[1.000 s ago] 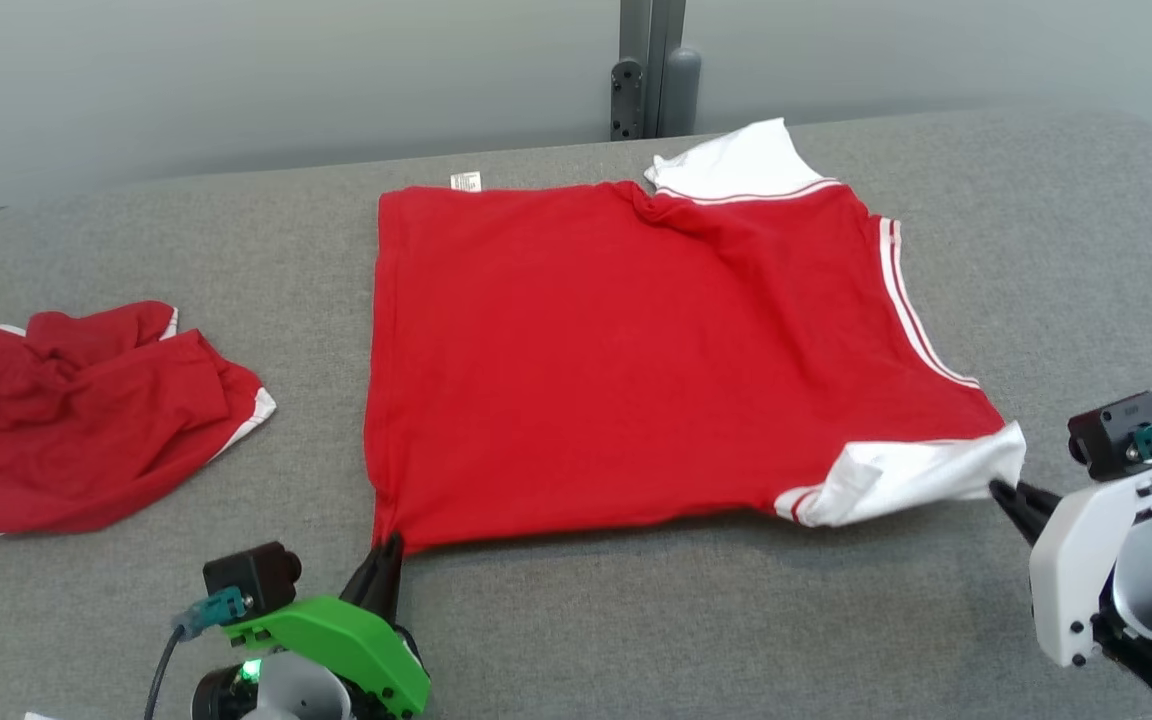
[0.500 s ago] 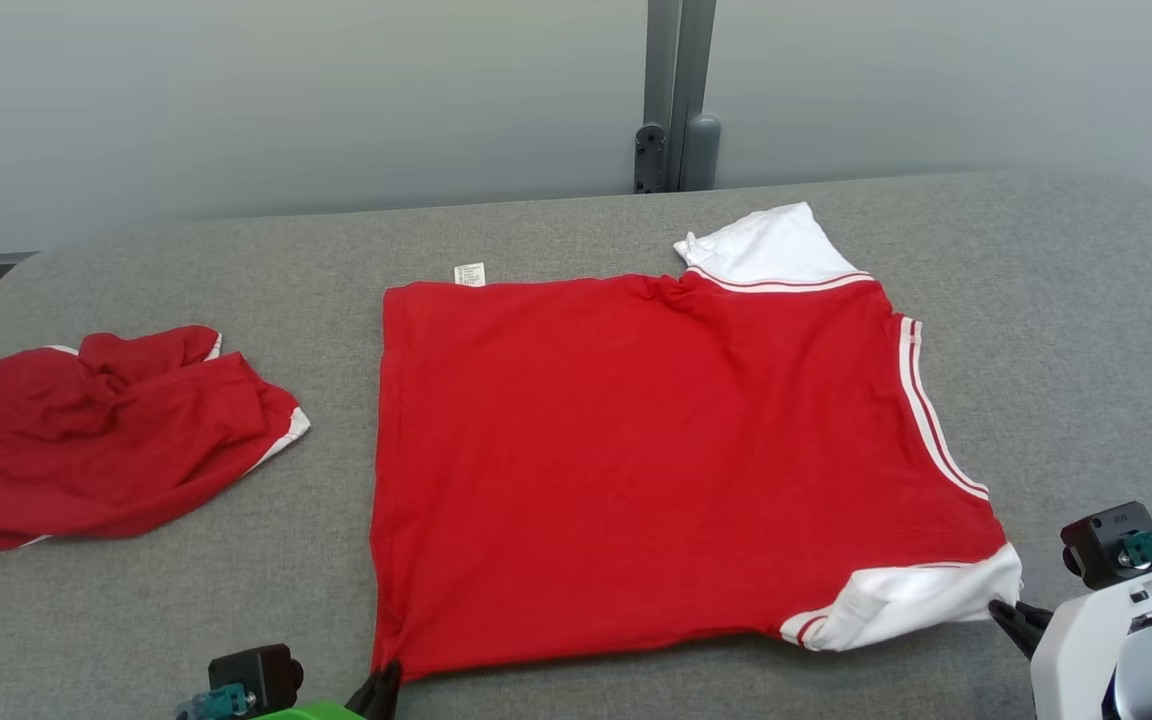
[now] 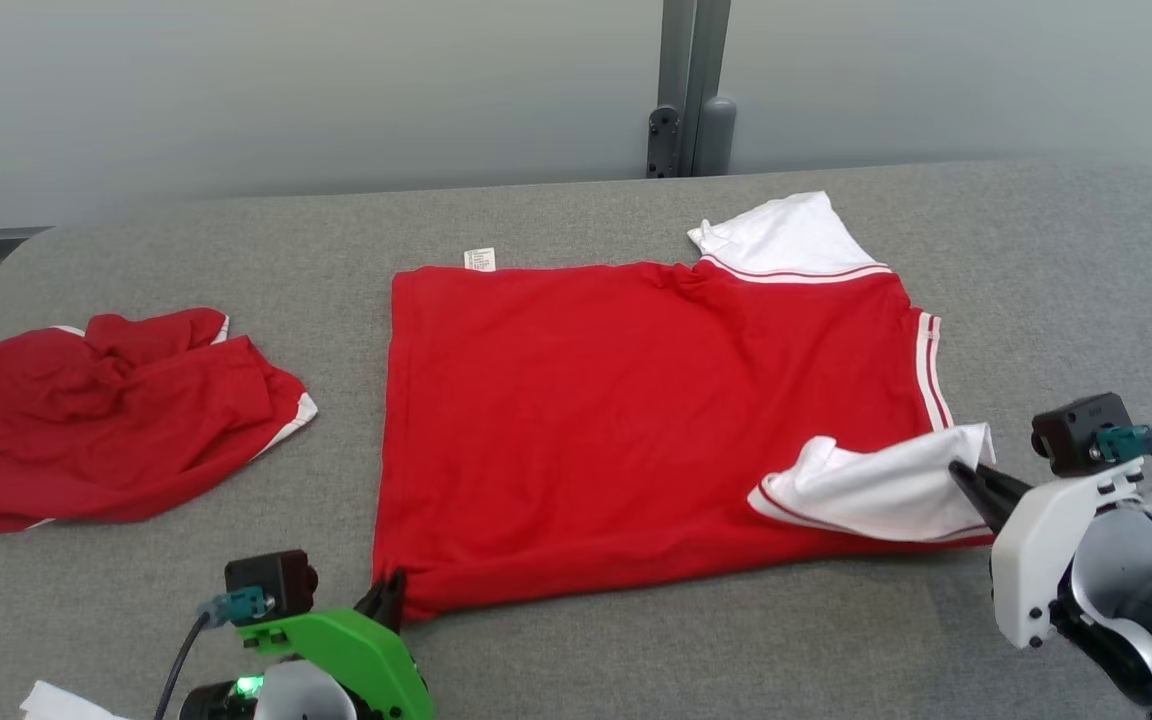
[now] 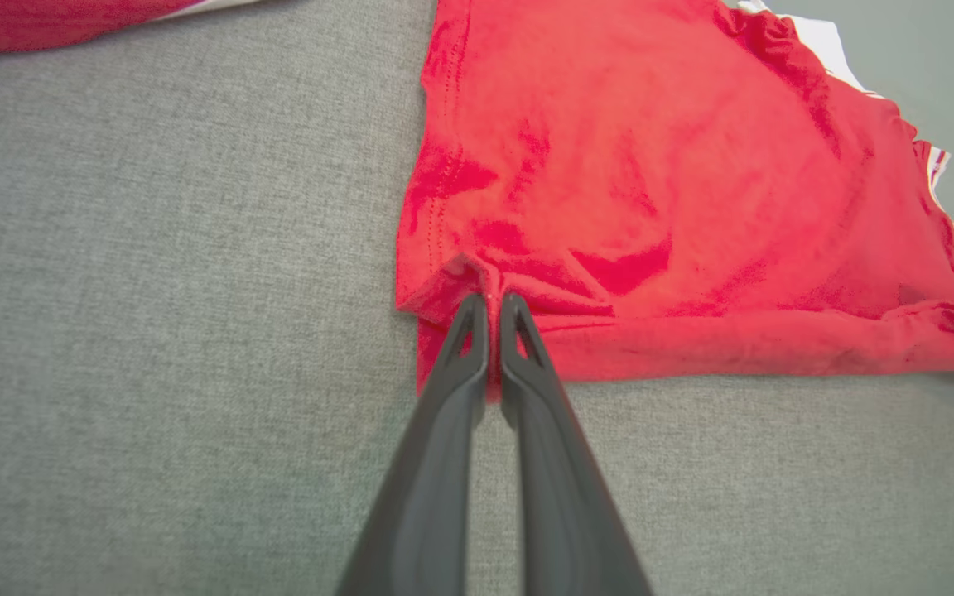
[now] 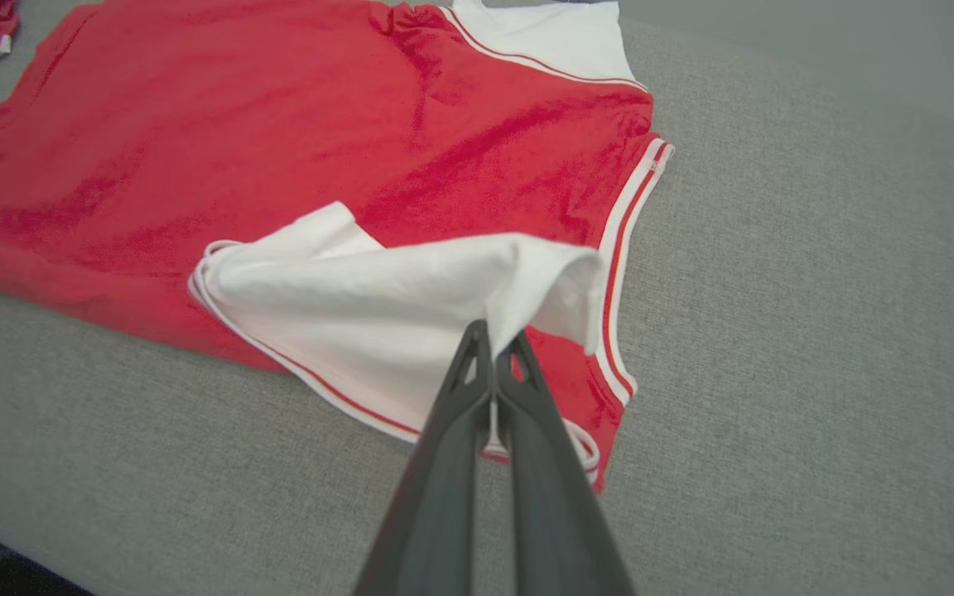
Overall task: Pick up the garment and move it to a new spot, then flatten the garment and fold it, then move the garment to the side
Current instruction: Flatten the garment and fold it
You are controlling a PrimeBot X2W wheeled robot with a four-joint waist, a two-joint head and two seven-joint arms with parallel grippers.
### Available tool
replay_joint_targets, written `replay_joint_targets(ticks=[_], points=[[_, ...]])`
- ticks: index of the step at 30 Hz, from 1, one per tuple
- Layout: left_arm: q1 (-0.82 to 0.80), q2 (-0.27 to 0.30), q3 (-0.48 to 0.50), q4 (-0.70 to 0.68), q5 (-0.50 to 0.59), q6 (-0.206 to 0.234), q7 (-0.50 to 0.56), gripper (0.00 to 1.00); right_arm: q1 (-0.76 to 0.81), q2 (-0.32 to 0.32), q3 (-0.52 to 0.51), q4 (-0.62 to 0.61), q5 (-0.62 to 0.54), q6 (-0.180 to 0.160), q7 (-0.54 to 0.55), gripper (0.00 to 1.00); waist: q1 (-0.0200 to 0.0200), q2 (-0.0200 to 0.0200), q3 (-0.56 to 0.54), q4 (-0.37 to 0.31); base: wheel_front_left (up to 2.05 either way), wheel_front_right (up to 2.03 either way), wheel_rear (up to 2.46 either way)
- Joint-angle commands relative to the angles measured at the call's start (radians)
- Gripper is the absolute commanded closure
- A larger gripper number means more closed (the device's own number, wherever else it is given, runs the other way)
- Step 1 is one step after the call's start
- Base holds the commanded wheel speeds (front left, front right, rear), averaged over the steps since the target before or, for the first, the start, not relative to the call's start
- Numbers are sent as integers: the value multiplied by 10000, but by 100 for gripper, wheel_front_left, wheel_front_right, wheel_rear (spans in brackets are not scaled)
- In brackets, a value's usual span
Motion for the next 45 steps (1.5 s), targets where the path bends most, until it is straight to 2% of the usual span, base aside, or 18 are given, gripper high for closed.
replay_joint_targets(ticks=[1, 9, 18, 28, 36, 37, 38, 39, 45], points=[[-328, -62, -37, 119, 183, -9, 19, 100, -346, -20, 61, 239, -43, -18, -222, 100, 1, 0, 112, 79, 0, 0, 0], [-1662, -451, -177, 960, 355, -195, -175, 100, -2030, -283, 989, 1674, -136, -18, -1521, 100, 1, 0, 564, 282, 0, 0, 0], [-3088, -694, -367, 2091, 784, -432, -600, 100, -3252, -577, 1685, 2620, 222, -18, -3015, 100, 1, 0, 1197, 315, 0, 0, 0], [-4002, -880, -355, 2935, 870, -413, -907, 100, -4334, -811, 2478, 3427, 430, -18, -4072, 100, 1, 0, 1653, 324, 0, 0, 0], [-4224, -984, -340, 3261, 813, -458, -1179, 100, -4905, -908, 3104, 3997, 611, -18, -4376, 100, 1, 0, 1746, 379, 0, 0, 0], [-4249, -992, -318, 3286, 847, -441, -1301, 65, -4945, -904, 3157, 4080, 639, -18, -4406, 100, 1, 0, 1746, 380, 0, 0, 0], [-4256, -1001, -311, 3329, 876, -423, -1390, 0, -4987, -875, 3216, 4153, 657, -18, -4442, 81, 1, 0, 1742, 380, 0, 0, 0], [-4253, -1016, -316, 3381, 883, -429, -1460, 0, -5035, -814, 3230, 4221, 739, -18, -4493, 0, 1, 0, 1733, 378, 0, 0, 0], [-4024, -831, -530, 3602, 1039, -520, -1576, 0, -4858, -558, 3038, 4396, 1366, -18, -4500, 0, 1, 0, 1485, 353, 0, 0, 0]])
